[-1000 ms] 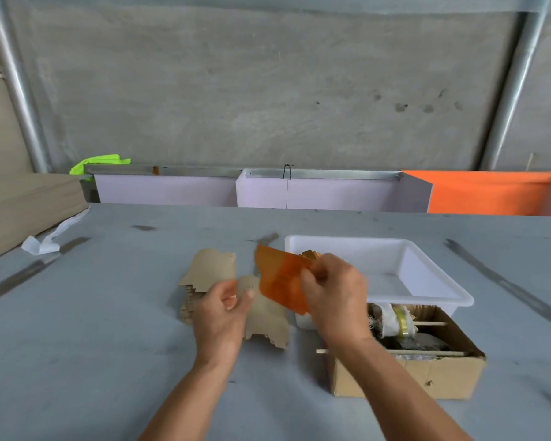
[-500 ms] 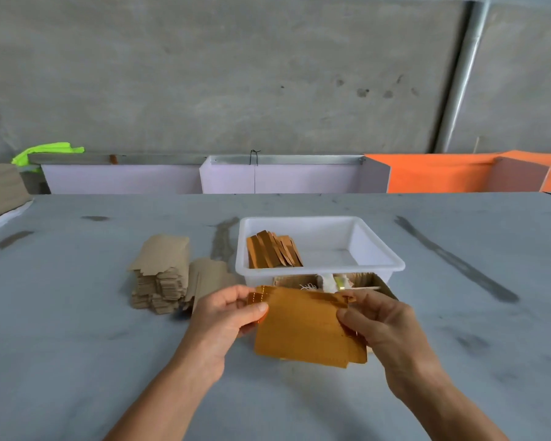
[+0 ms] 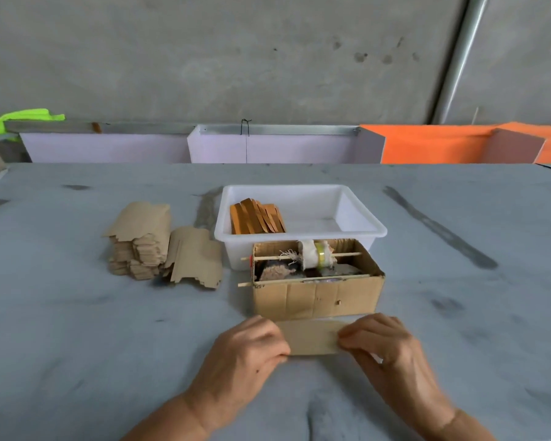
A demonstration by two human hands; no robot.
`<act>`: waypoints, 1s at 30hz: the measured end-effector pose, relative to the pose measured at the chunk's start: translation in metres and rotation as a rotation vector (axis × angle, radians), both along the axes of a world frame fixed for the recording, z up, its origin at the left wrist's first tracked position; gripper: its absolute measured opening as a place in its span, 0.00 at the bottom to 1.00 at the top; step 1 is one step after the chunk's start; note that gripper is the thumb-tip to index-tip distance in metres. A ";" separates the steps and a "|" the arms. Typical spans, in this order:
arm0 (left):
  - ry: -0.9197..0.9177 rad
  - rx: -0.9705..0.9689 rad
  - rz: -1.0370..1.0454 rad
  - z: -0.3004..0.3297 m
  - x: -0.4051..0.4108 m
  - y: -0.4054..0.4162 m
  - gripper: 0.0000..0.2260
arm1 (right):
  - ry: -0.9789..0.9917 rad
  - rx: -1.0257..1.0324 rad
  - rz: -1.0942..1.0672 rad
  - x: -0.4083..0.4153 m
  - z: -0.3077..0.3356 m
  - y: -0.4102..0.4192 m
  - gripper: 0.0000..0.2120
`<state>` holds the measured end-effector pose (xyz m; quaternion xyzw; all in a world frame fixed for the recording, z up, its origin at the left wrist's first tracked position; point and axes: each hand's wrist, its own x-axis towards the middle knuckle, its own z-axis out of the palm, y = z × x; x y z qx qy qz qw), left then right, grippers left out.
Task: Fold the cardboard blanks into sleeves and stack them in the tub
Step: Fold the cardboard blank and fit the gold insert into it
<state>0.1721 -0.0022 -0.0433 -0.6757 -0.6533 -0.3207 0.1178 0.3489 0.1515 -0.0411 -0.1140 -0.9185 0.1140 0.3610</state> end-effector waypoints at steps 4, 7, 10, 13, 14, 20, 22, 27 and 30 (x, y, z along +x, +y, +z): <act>0.003 -0.073 0.013 -0.008 0.005 -0.001 0.04 | -0.178 0.057 0.041 0.011 -0.010 0.001 0.01; -0.036 -0.109 0.012 -0.010 0.009 -0.001 0.02 | -0.237 0.030 0.038 0.015 -0.012 -0.002 0.02; -0.107 -0.142 0.048 -0.012 0.011 0.001 0.03 | -0.212 -0.067 0.012 0.015 -0.013 -0.007 0.02; -0.255 -0.166 0.136 -0.017 0.011 0.004 0.02 | -0.171 -0.205 -0.054 0.014 -0.015 -0.011 0.03; -0.299 -0.176 0.171 -0.017 0.011 0.005 0.02 | -0.164 -0.241 -0.094 0.013 -0.016 -0.011 0.03; -0.401 -0.266 0.358 -0.019 0.013 0.015 0.04 | -0.204 -0.499 -0.297 -0.003 -0.018 -0.012 0.04; -0.408 -0.299 0.415 -0.020 0.014 0.017 0.04 | -0.226 -0.549 -0.349 -0.008 -0.018 -0.010 0.04; -0.428 -0.370 0.547 -0.017 0.020 0.021 0.06 | -0.297 -0.626 -0.437 -0.012 -0.014 -0.007 0.06; -0.458 -0.386 0.585 -0.014 0.021 0.022 0.11 | -0.337 -0.636 -0.465 -0.014 -0.010 -0.006 0.07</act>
